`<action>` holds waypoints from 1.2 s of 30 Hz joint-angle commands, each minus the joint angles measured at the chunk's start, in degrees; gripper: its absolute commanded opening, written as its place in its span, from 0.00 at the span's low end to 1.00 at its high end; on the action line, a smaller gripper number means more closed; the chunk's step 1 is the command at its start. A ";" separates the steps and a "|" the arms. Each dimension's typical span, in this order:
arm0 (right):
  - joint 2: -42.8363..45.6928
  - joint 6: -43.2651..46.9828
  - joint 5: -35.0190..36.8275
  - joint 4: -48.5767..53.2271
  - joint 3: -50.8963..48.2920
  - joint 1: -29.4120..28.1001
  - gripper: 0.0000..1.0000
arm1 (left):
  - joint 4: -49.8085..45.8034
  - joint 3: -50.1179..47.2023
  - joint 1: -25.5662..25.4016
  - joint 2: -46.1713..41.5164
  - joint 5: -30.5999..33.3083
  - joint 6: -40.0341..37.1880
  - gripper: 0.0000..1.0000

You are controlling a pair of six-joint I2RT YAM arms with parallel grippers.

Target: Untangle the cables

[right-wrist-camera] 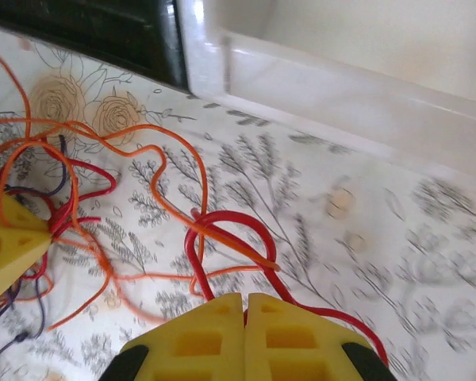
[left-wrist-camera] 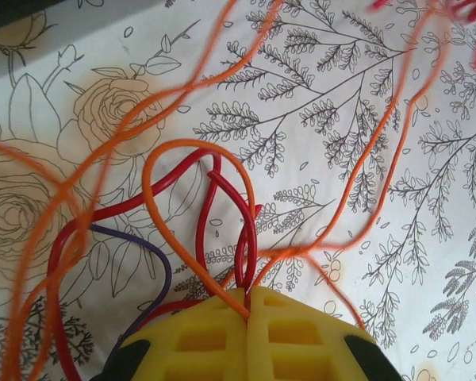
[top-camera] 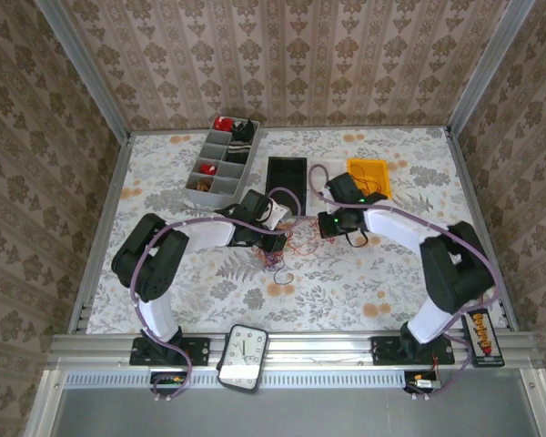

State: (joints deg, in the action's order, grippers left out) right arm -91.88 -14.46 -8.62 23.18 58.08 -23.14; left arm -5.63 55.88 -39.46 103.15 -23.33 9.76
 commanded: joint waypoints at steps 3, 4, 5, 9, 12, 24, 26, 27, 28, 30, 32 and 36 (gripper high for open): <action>10.23 -6.51 -7.56 -3.72 -6.28 8.28 0.01 | 0.67 0.85 -0.43 1.56 -1.02 0.48 0.00; 11.66 -7.33 -8.01 -4.06 -7.08 10.09 0.00 | 0.50 1.01 -0.44 1.74 -1.03 0.31 0.00; 13.56 -7.89 -8.71 -4.19 -7.70 11.56 0.01 | 0.29 1.26 -0.40 1.91 -0.97 0.13 0.00; 17.28 -10.02 -11.18 -4.67 -8.85 17.41 0.01 | -0.35 1.79 -0.42 2.57 -0.58 -0.09 0.00; 18.59 -13.29 -11.57 -6.15 -9.47 21.03 0.00 | -0.35 1.77 -0.44 2.83 -0.10 -0.09 0.00; 6.94 -16.83 -4.75 -11.20 1.43 24.01 0.03 | 2.05 0.59 -0.66 0.54 0.69 1.32 0.00; 2.66 -16.92 -4.65 -10.70 5.69 24.01 0.03 | 1.86 1.01 -0.67 -0.16 1.08 1.25 0.01; 0.42 -16.92 -4.80 -10.49 7.64 24.01 0.04 | 1.70 1.26 -0.70 -0.59 1.18 1.17 0.02; -1.15 -17.09 -4.69 -10.29 9.24 24.01 0.06 | 1.47 1.55 -0.62 -0.98 1.34 1.15 0.04; -3.80 -17.49 -4.05 -10.04 11.87 24.01 0.21 | 0.71 2.46 -0.70 -1.75 1.75 1.14 0.10; -4.99 -18.19 -3.29 -9.11 13.71 24.01 0.37 | -0.21 3.46 -0.67 -2.46 2.27 0.92 0.20; -2.93 -17.76 -2.29 -9.06 13.18 23.08 0.45 | -0.06 3.91 -0.56 -4.61 2.92 0.39 0.35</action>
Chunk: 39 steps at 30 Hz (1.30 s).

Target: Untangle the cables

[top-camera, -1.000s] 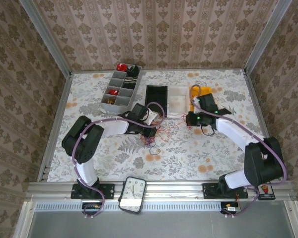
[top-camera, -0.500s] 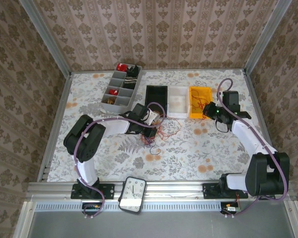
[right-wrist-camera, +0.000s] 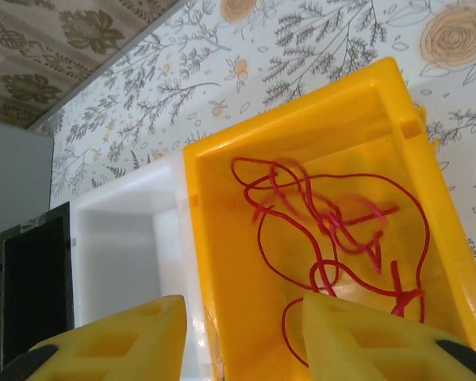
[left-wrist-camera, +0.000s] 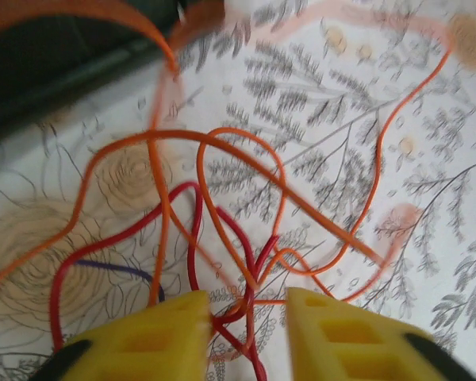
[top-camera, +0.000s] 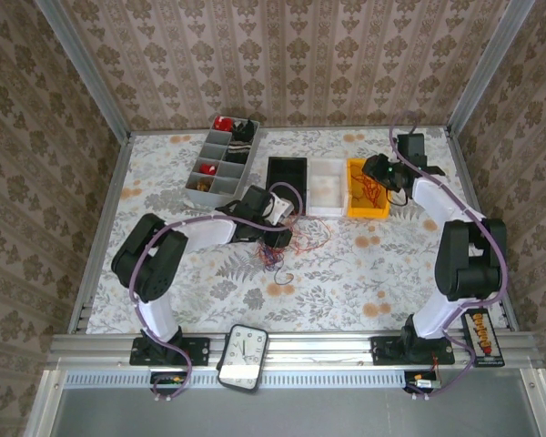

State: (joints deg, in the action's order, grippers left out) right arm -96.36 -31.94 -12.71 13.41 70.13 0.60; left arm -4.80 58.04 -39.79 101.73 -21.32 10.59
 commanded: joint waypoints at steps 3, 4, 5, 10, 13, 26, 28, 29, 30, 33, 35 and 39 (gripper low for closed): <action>4.85 3.02 1.75 1.72 -1.17 -3.50 0.45 | -0.55 1.45 0.21 -5.41 1.47 -0.42 0.37; 6.22 4.53 1.17 1.71 -2.53 -5.11 0.45 | 0.25 0.80 0.61 -6.39 1.81 -0.02 0.37; 7.50 6.28 0.53 1.87 -4.01 -7.15 0.45 | 1.38 -0.23 1.21 -7.58 1.86 0.45 0.39; 10.10 15.11 -2.86 5.86 -8.01 -19.75 0.44 | 3.65 -3.58 4.87 -10.54 1.07 3.44 0.49; 8.19 19.49 -5.67 8.28 -7.91 -27.14 0.44 | 3.81 -5.23 6.67 -10.68 2.13 5.72 0.50; -8.80 27.12 -4.17 20.45 4.87 -36.99 0.43 | 7.22 -11.45 8.35 -10.50 11.70 12.97 0.50; -9.40 26.95 -3.90 20.17 4.80 -36.86 0.43 | 6.90 -11.72 8.24 -10.56 11.41 12.81 0.50; -9.77 26.89 -3.99 20.16 4.89 -36.81 0.43 | 6.80 -11.95 8.11 -10.68 11.26 12.73 0.49; -10.39 26.74 -3.99 20.16 5.01 -36.81 0.43 | 6.65 -12.03 7.99 -10.65 11.08 12.52 0.48; -12.06 26.19 -3.90 20.04 5.37 -36.64 0.42 | 5.91 -12.22 7.62 -10.59 11.04 11.76 0.47; -12.87 25.82 -3.99 19.43 5.54 -36.47 0.42 | 5.75 -12.26 7.38 -10.48 10.91 11.56 0.46; -13.91 24.66 -5.49 17.94 5.72 -35.10 0.42 | 5.76 -11.82 6.94 -10.02 10.60 11.04 0.44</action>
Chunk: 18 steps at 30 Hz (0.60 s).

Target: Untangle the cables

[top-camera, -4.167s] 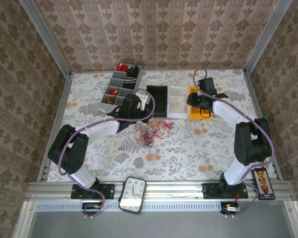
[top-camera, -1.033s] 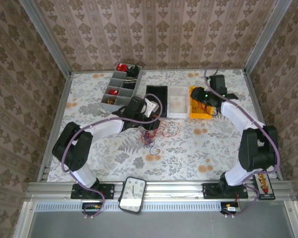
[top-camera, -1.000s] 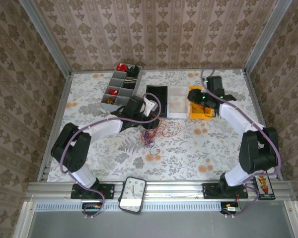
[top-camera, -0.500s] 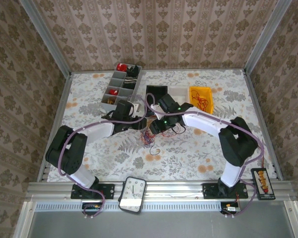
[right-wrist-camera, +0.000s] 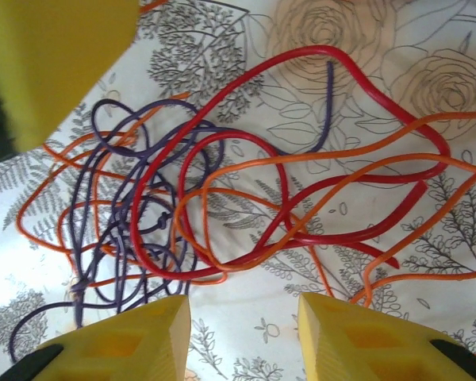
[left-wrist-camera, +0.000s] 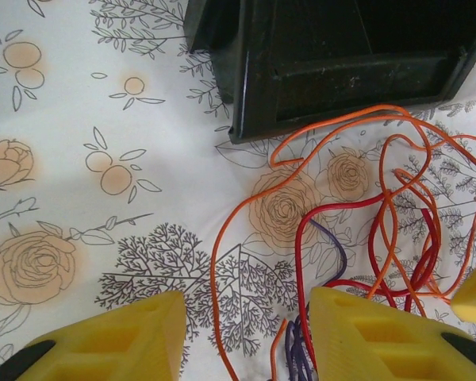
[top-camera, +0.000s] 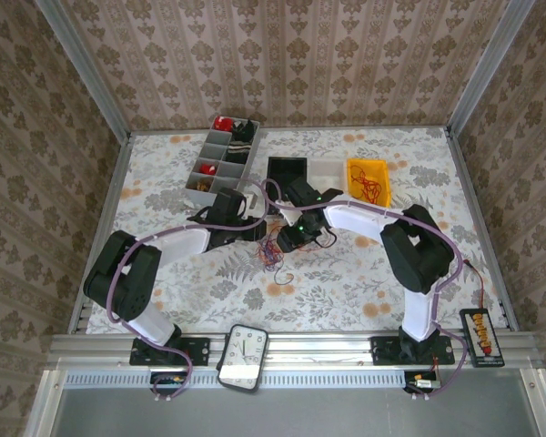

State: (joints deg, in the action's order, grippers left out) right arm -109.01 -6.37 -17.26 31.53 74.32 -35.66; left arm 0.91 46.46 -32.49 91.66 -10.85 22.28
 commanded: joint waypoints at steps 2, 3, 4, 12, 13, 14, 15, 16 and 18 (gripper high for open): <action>-1.75 -1.64 -2.15 -0.50 1.77 2.17 0.43 | -0.03 0.20 -0.71 0.40 0.04 -1.02 0.43; -1.97 -2.22 -2.82 -0.50 1.88 2.71 0.43 | -0.07 0.46 -0.88 0.61 0.04 -1.25 0.43; -2.22 -2.86 -3.65 -2.29 1.88 3.32 0.44 | -0.20 0.73 -1.12 0.86 0.00 -1.39 0.43; -6.11 -4.77 -9.81 -3.01 4.88 5.25 0.43 | -0.97 3.22 -2.76 4.65 -1.39 -3.43 0.40; -6.57 -4.82 -9.99 -2.92 5.24 5.25 0.43 | -1.23 3.65 -3.00 5.24 -1.52 -3.79 0.39; -6.83 -4.98 -9.89 -2.92 5.46 5.25 0.43 | -1.41 3.96 -3.14 5.81 -1.69 -4.06 0.38; -7.18 -5.26 -9.99 -3.11 5.65 5.33 0.42 | -1.52 4.28 -3.27 6.43 -1.93 -4.30 0.36; -7.51 -5.37 -10.32 -3.29 5.79 5.34 0.41 | -1.61 4.58 -3.36 6.99 -2.18 -4.44 0.35; -7.97 -5.74 -10.73 -3.66 5.99 5.32 0.38 | -1.86 4.91 -3.46 7.78 -2.59 -4.78 0.34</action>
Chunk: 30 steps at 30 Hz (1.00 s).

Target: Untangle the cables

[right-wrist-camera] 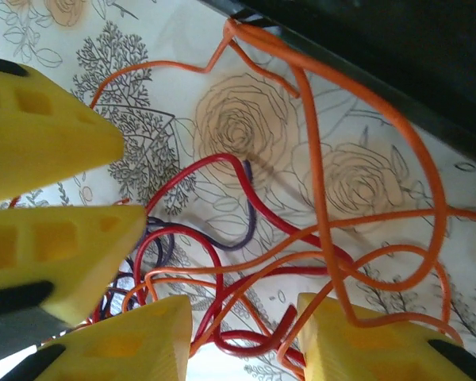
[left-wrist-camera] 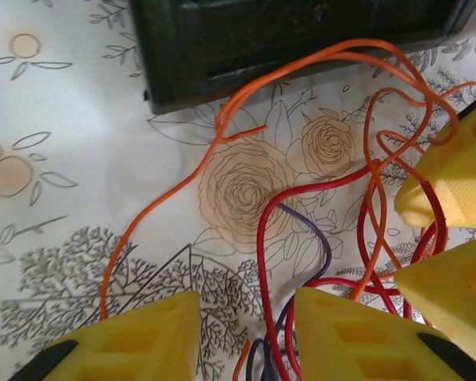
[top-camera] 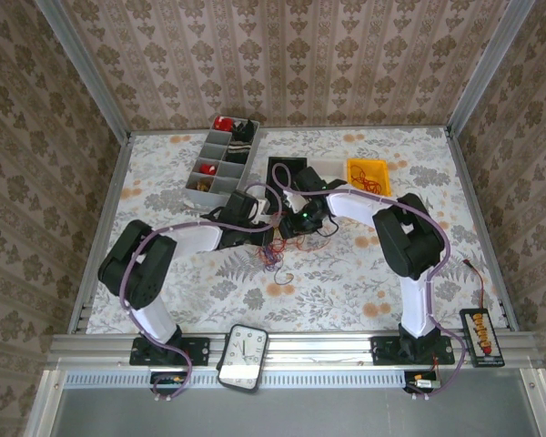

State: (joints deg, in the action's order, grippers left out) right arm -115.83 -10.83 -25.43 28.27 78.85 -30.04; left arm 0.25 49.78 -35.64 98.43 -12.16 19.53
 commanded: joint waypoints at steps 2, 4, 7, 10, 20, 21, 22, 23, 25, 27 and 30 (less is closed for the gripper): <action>-1.37 -1.72 -2.30 -0.81 1.52 -0.28 0.29 | -1.41 1.72 -0.48 1.45 -1.46 -2.38 0.33; -1.08 -2.16 -1.71 -1.55 1.10 -0.13 0.17 | -1.39 1.71 -0.48 1.75 -1.55 -2.57 0.33; 1.16 -2.44 -1.00 -3.03 -1.26 0.65 0.08 | -1.40 1.72 -0.49 2.09 -1.46 -2.65 0.32; 4.58 -2.94 -0.98 -3.62 -4.83 2.18 0.05 | -0.97 1.46 -0.49 2.37 -1.42 -2.57 0.32; 14.93 -3.10 4.42 -1.67 -16.34 7.68 0.05 | -0.69 2.61 -0.83 4.83 -3.22 -3.54 0.33; 15.47 -2.86 4.58 -1.40 -16.97 7.97 0.05 | -0.69 2.97 -1.04 4.88 -3.98 -4.14 0.33; 15.86 -2.63 4.95 -1.36 -17.59 7.96 0.05 | -0.78 3.27 -1.22 4.71 -5.15 -4.85 0.35; 16.09 -2.51 5.26 -1.42 -17.96 7.98 0.05 | -0.78 3.46 -1.34 4.44 -6.43 -5.41 0.37; 16.14 -2.62 5.65 -1.77 -18.45 7.98 0.05 | -0.69 3.52 -1.45 3.18 -10.41 -6.37 0.41; 15.67 -2.78 5.98 -1.99 -18.39 8.02 0.05 | -1.01 3.32 -1.69 1.65 -14.11 -6.70 0.45; 15.02 -3.22 6.50 -2.75 -18.42 8.00 0.05 | -3.04 2.99 -2.95 -0.90 -16.48 -7.28 0.51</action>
State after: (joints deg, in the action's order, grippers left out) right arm -101.08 -13.52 -20.84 24.97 60.88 -21.87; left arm -0.73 52.05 -37.54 101.16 -23.03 14.50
